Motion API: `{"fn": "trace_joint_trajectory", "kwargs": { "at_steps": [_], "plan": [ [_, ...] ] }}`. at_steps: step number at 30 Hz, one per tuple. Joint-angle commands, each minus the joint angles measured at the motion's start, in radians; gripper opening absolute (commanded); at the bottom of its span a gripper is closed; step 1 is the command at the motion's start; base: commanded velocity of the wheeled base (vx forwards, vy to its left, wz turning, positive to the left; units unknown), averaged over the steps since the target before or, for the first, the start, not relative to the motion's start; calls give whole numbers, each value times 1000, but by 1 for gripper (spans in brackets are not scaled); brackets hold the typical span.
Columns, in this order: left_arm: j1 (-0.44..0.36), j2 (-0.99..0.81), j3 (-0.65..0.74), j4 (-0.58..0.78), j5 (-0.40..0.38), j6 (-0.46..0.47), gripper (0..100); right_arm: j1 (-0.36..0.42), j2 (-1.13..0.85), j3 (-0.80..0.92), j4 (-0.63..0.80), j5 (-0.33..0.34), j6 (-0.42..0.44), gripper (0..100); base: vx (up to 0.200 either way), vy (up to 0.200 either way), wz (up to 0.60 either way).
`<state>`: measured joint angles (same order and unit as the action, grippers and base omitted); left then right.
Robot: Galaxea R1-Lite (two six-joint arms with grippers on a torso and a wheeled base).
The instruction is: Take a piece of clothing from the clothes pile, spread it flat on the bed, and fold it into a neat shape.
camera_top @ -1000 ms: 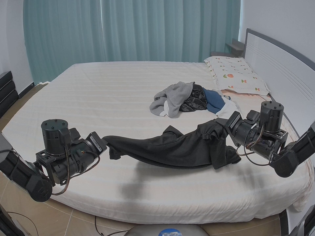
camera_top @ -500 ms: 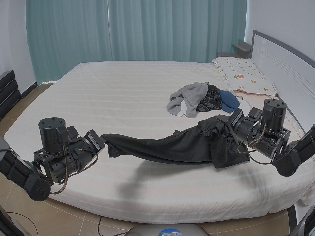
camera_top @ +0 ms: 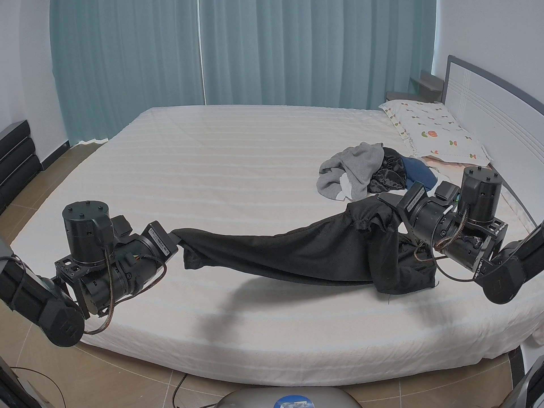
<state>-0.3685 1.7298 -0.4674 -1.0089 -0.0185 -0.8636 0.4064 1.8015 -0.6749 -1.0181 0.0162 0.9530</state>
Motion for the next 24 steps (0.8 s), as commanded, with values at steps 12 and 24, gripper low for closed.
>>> {"fn": "trace_joint_trajectory", "kwargs": {
  "at_steps": [12,24],
  "plan": [
    [8,-15,-2,0,0,0,0,-12,-1,1,0,2,0,0,0,200,0],
    [8,-12,0,-2,0,2,0,-11,6,1,1,2,-2,0,0,133,0]
  ]
}}
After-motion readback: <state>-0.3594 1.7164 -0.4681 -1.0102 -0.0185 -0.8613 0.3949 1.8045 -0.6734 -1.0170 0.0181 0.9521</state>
